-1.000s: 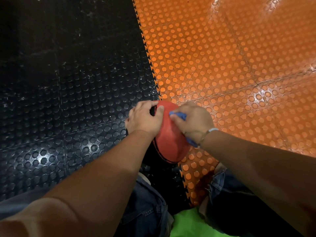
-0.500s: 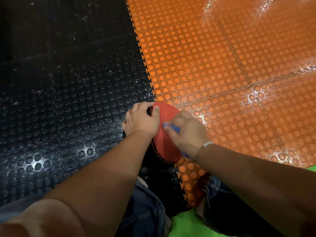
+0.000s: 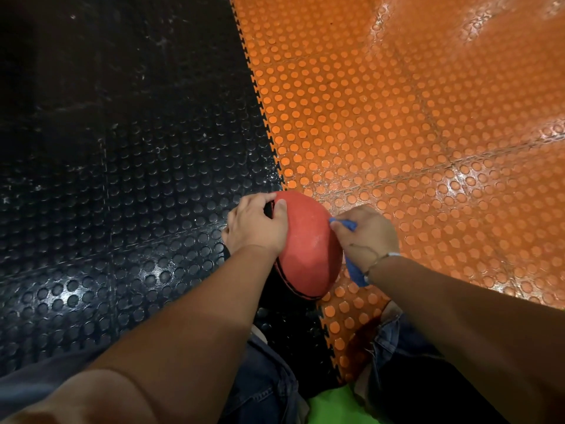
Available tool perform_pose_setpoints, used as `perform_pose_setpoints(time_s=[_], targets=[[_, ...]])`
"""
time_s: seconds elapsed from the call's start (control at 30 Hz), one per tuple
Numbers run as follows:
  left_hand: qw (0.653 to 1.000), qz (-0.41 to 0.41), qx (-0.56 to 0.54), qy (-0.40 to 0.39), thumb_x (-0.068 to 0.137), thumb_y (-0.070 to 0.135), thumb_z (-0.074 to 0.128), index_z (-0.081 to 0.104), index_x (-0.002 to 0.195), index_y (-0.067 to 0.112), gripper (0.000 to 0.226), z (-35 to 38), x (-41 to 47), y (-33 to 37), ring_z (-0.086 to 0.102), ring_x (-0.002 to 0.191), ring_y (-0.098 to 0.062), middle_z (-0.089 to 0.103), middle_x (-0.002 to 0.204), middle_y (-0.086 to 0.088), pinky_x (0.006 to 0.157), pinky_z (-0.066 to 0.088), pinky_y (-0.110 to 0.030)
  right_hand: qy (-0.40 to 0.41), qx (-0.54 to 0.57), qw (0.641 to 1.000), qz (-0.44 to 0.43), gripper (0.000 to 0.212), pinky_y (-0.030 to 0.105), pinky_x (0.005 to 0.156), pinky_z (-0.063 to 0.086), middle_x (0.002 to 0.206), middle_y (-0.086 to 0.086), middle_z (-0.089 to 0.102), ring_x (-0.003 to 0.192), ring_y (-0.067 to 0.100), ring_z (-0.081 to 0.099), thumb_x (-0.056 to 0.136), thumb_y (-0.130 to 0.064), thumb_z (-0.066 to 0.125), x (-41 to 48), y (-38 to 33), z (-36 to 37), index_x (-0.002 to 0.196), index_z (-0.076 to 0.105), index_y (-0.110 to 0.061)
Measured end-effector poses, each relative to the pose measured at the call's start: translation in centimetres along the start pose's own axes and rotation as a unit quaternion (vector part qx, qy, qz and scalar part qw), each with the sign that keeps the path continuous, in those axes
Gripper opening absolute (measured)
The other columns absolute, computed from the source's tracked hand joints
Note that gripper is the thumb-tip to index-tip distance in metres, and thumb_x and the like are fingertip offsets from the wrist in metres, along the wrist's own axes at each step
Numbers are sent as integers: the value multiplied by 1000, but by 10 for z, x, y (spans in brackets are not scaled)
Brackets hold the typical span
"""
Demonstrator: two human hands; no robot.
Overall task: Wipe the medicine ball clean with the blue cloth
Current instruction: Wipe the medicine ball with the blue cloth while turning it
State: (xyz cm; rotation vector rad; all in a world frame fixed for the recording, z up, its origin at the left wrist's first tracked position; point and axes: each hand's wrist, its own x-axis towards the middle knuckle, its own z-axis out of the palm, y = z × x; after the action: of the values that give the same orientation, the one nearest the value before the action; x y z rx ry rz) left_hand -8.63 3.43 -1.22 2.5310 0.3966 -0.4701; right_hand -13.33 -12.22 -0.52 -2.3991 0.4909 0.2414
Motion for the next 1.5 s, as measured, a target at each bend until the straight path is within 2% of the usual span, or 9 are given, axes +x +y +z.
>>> perform_pose_setpoints(time_s=[0.13, 0.3, 0.47, 0.63, 0.8, 1.03, 1.2, 1.37, 1.5], targets=[[1000, -8, -15, 0, 93, 53, 40, 55, 120, 45, 32, -3, 5, -4, 35, 129, -17, 44, 138, 16, 103, 26, -43, -27, 9, 993, -112, 19, 28, 85, 46, 94, -8, 57, 89, 14, 56, 87, -32, 60, -18, -5, 10, 97, 72, -21], [999, -24, -24, 6, 94, 53, 39, 54, 122, 45, 33, -2, 2, -6, 35, 128, -17, 44, 137, 15, 104, 26, -44, -18, -15, 1000, 6, 23, 20, 76, 36, 109, 2, 62, 85, 15, 51, 91, -34, 55, 4, -4, 2, 100, 68, -18], [999, -33, -21, 14, 93, 53, 40, 55, 122, 44, 34, 0, 3, -2, 36, 128, -18, 44, 137, 14, 101, 26, -42, -48, -37, 989, -137, 20, 28, 81, 46, 100, -7, 56, 89, 12, 54, 91, -38, 53, -22, -24, 13, 98, 63, -22], [999, -35, -19, 21, 93, 54, 39, 53, 123, 45, 35, 4, -2, 2, 35, 128, -18, 43, 137, 15, 102, 26, -43, -9, -2, 1000, 2, 27, 27, 73, 42, 100, 4, 60, 87, 19, 55, 92, -40, 48, 1, -7, 10, 101, 58, -16], [999, -32, -37, 24, 94, 51, 40, 55, 122, 44, 33, 1, 0, -3, 35, 128, -18, 44, 137, 15, 104, 25, -44, -78, -84, 974, -197, 28, 24, 73, 38, 103, -4, 46, 85, 14, 49, 92, -39, 48, -20, -11, 9, 110, 52, -17], [999, -25, -23, 31, 94, 51, 38, 54, 124, 43, 34, 3, -2, -2, 34, 130, -19, 44, 138, 14, 103, 27, -44, -43, -29, 995, -80, 31, 28, 73, 40, 110, 7, 57, 94, 25, 56, 93, -39, 47, -5, -9, 15, 112, 50, -16], [998, -15, -42, 42, 96, 45, 39, 56, 123, 40, 33, 4, -12, -9, 35, 129, -18, 46, 137, 12, 104, 27, -47, -63, -128, 965, -219, 30, 29, 74, 45, 112, 1, 52, 96, 21, 55, 96, -41, 39, -13, -15, 7, 119, 50, -26], [996, 11, -65, 59, 96, 41, 41, 57, 123, 39, 32, 6, -19, -18, 35, 130, -15, 47, 136, 16, 108, 28, -48, -91, -55, 994, 26, 33, 27, 76, 36, 118, 13, 56, 103, 30, 55, 98, -35, 38, 17, 6, 8, 119, 53, -15], [990, 18, -107, 94, 95, 31, 37, 63, 119, 36, 36, 7, -21, -27, 39, 128, -16, 52, 133, 16, 106, 31, -43, -22, -110, 971, -210, 36, 34, 78, 48, 107, 3, 55, 93, 23, 57, 94, -42, 35, -13, -23, 21, 115, 59, -25]])
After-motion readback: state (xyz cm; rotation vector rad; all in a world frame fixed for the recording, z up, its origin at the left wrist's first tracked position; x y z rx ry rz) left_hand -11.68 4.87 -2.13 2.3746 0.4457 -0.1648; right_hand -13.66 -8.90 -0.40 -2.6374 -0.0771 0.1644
